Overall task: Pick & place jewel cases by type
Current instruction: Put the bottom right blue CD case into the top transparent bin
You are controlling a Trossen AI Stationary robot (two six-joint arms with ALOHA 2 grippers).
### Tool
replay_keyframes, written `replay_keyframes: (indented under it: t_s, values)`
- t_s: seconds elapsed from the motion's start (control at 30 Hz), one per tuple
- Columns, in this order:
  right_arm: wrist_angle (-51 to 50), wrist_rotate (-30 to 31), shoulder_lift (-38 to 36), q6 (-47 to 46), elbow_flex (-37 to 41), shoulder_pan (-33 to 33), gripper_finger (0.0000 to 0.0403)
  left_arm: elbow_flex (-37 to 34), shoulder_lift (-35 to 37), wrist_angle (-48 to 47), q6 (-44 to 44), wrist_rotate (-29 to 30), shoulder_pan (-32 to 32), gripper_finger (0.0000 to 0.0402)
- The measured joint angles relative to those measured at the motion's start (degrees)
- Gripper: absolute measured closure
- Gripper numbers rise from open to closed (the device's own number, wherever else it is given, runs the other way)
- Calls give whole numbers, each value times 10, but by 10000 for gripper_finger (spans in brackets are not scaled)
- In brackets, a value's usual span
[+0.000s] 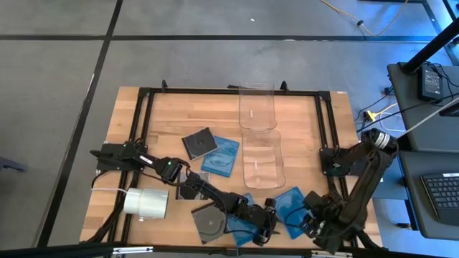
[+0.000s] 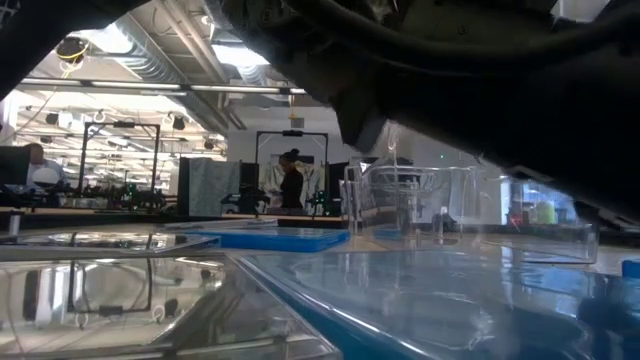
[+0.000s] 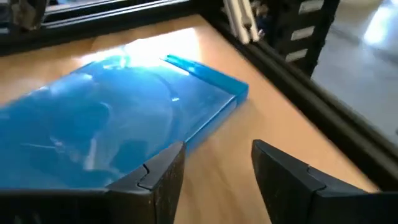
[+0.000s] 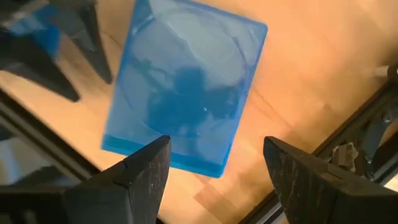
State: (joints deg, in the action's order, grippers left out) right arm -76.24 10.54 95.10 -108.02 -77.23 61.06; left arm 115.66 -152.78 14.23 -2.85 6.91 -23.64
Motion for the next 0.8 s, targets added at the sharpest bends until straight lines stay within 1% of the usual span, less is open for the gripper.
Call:
replay_keyframes:
  t_s: [0.07,0.13,0.23,0.3,0.37,0.47,0.57,0.67,0.8]
  values:
    - [0,21,-13,-21,0,11,143,0,4,-6,-22,21,-2,217]
    - [1,41,-26,-41,0,21,143,0,12,-22,-55,57,-5,217]
    - [0,61,-39,-71,0,34,143,0,19,-28,-141,124,-15,217]
    - [0,64,-42,-83,0,37,143,0,20,-30,-200,149,-21,217]
    - [1,64,-42,-86,0,37,143,0,20,-30,-233,157,-27,217]
    - [30,88,-43,-80,29,37,143,0,20,-29,-243,159,-30,217]
    - [59,73,-52,-72,73,35,143,0,20,-29,-243,158,-30,217]
    - [73,75,-92,-93,131,39,143,0,20,-31,-234,147,-29,217]
    - [179,103,-174,-101,232,47,143,1,20,-38,-225,144,-29,217]
